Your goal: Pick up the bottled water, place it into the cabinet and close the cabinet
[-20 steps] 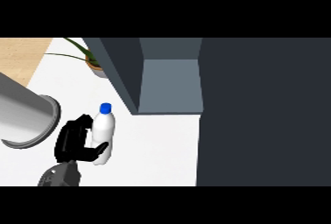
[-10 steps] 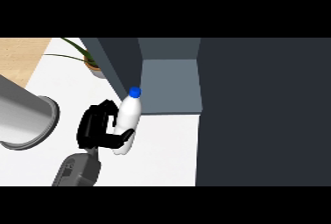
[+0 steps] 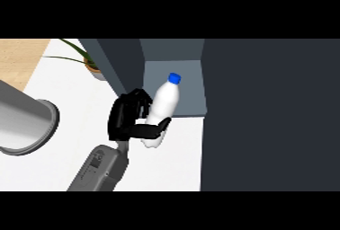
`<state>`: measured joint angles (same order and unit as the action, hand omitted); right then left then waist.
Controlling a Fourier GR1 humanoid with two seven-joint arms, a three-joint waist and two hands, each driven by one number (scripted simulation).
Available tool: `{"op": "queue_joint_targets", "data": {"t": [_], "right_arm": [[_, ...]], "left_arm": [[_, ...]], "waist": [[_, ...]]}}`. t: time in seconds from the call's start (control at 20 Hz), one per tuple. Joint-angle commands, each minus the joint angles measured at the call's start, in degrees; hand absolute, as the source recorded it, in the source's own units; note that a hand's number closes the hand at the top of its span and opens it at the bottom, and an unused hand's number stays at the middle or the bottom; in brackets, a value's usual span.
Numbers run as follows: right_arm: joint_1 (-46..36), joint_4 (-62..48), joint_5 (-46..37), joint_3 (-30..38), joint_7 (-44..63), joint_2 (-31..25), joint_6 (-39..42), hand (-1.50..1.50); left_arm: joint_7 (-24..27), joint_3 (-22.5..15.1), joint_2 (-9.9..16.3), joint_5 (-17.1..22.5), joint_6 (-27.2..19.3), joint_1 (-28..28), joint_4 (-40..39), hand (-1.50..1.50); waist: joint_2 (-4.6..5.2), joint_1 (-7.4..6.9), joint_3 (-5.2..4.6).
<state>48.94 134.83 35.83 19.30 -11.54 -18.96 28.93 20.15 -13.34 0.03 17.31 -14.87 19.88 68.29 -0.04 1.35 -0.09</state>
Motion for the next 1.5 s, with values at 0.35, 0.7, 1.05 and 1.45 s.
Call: {"op": "queue_joint_targets", "data": {"t": [0.35,0.7,1.05,1.45], "right_arm": [[0.0,8.3,9.0,1.2,5.2,-0.5,-3.3,-1.5],[2.2,8.5,9.5,1.7,3.2,-0.1,-1.0,-1.5],[1.5,7.2,12.4,2.3,4.0,-2.0,-0.3,-1.5],[1.3,4.7,11.7,1.8,1.7,-1.7,1.8,-1.5]], "left_arm": [[-7.1,-4.7,0.0,-2.0,-15.2,14.0,-9.7,1.5],[-4.1,-3.4,0.0,3.3,-15.9,22.4,-23.3,1.5],[-1.0,-1.3,0.0,6.5,-16.8,29.4,-31.8,1.5],[4.6,3.9,0.0,4.5,-18.5,39.2,-44.9,1.5]], "waist": [[0.21,0.04,0.01],[0.51,1.68,-0.04],[0.61,1.79,-0.04],[1.03,2.59,-0.02]]}}
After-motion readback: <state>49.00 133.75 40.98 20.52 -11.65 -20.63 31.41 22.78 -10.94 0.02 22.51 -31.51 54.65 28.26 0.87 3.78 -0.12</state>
